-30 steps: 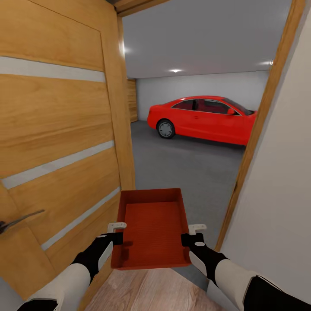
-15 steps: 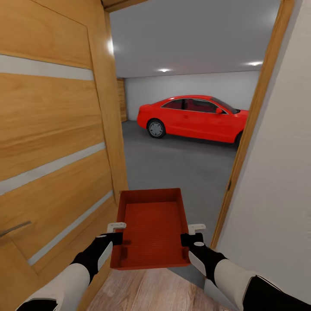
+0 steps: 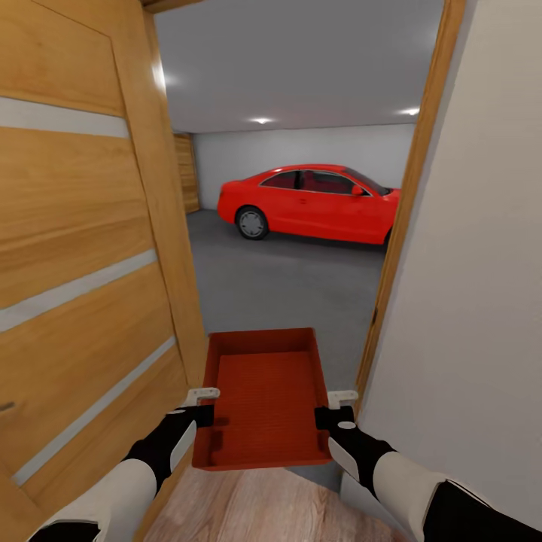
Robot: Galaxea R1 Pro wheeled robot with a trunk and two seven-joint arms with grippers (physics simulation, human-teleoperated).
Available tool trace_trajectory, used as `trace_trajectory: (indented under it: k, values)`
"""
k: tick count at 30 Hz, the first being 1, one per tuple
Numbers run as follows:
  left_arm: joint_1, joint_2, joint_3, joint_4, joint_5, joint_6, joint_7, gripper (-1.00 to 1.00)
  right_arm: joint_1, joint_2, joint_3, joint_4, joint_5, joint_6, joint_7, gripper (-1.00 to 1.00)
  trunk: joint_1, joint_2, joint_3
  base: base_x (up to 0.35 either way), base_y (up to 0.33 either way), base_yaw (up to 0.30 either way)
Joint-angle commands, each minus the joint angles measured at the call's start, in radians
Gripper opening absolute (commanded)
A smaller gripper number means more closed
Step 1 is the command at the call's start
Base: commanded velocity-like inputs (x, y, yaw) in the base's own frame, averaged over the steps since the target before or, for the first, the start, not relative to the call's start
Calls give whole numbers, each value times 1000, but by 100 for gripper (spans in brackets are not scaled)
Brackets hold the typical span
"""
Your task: Move the two storage containers from the living room to the garage. In the garage, place one container on the floor and stack the other container on top of it (either order is fine).
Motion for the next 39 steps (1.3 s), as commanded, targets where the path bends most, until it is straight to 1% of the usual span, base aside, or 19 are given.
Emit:
trace_trajectory:
  k: [1,8,18,22,39]
  values:
    - [0,9,3,-3,-15,8,11,-100,-2,-12,-15,2,-5,-7,-10,-100,1,-2,-2,0,0,-164]
    - [0,9,3,-3,-15,8,11,-100,-2,-13,-16,2,-5,-7,-10,-100,1,-2,-3,13,21,-44]
    - [-1,9,3,-3,-15,8,11,-100,-2,-13,-16,2,-5,-7,-10,-100,1,-2,-3,169,235,-1]
    - [0,9,3,-3,-15,8,11,-100,-2,-13,-16,2,-5,-7,-10,-100,1,-2,-3,126,127,-21]
    - [0,9,4,-3,-15,8,11,-100,-2,-13,-16,2,-5,-7,-10,-100,1,-2,-3,6,5,-167]
